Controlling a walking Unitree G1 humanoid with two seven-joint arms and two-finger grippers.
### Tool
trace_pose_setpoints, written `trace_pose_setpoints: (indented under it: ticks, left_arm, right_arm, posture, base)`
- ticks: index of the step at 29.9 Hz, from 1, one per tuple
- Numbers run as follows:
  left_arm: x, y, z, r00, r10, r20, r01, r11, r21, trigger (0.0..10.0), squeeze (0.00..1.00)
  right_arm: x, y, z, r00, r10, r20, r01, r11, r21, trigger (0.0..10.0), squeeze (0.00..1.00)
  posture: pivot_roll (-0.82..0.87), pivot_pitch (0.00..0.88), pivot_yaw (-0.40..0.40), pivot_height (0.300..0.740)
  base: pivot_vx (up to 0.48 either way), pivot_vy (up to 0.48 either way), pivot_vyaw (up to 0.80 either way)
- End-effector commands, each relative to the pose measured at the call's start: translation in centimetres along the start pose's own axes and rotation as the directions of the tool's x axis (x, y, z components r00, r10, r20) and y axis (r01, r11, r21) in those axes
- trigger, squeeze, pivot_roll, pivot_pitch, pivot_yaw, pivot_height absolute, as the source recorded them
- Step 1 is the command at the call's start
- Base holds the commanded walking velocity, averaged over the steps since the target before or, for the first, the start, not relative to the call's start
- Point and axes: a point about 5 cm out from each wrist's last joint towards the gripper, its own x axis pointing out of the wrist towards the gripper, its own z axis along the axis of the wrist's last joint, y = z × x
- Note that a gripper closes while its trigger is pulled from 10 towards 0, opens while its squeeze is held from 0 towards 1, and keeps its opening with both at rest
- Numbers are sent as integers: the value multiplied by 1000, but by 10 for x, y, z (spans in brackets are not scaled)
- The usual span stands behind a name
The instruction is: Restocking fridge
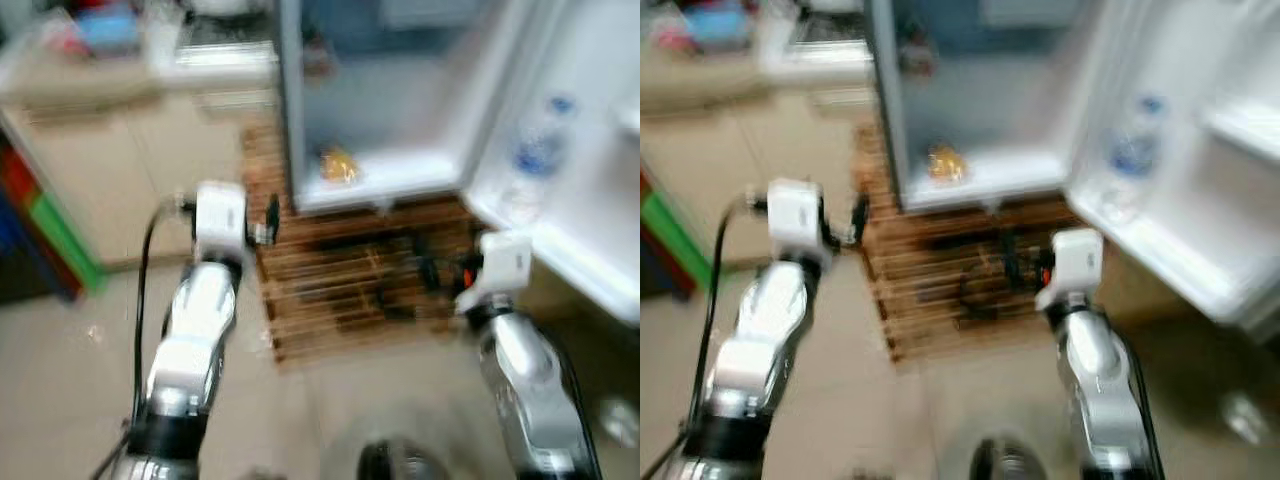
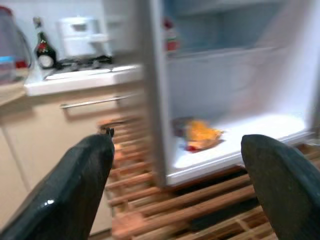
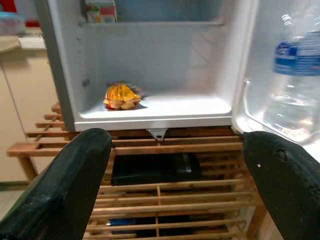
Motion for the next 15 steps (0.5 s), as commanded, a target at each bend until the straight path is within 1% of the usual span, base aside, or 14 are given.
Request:
trace_pose_setpoints:
  ticks: [1,2,8,13,15]
  left_arm:
    - [1,6,-2,1000,6,-7,-6,1000,-6,10000,0]
    - [2,6,-2,1000,3,-4,-3,1000,-5,10000,0]
    - [5,9,-5,1000,26,-17,-27,999,-20,10000,0]
    - [6,9,-7,999,39,-24,-40,999,-26,10000,0]
    - [7,10,-9,998,50,-35,-52,998,-43,10000,0]
  right_arm:
    - [5,5,7,999,37,31,-36,999,-10,10000,0]
    - [4,5,5,999,37,24,-37,999,-12,10000,0]
    - [-6,5,-4,999,42,-7,-42,999,-17,10000,0]
    - [-6,6,-3,999,46,-1,-47,999,-23,10000,0]
    - [-6,7,-2,998,58,2,-57,998,-34,10000,0]
  posture:
    - [-151,22,41,740]
    - [-151,22,41,740]
    - [-165,22,47,740]
    - [-173,22,49,740]
    - [-179,25,49,740]
  base:
    - [0,-262,0]
    - [0,-262,0]
    - [0,-443,0]
    - [0,-422,0]
    - [0,-414,0]
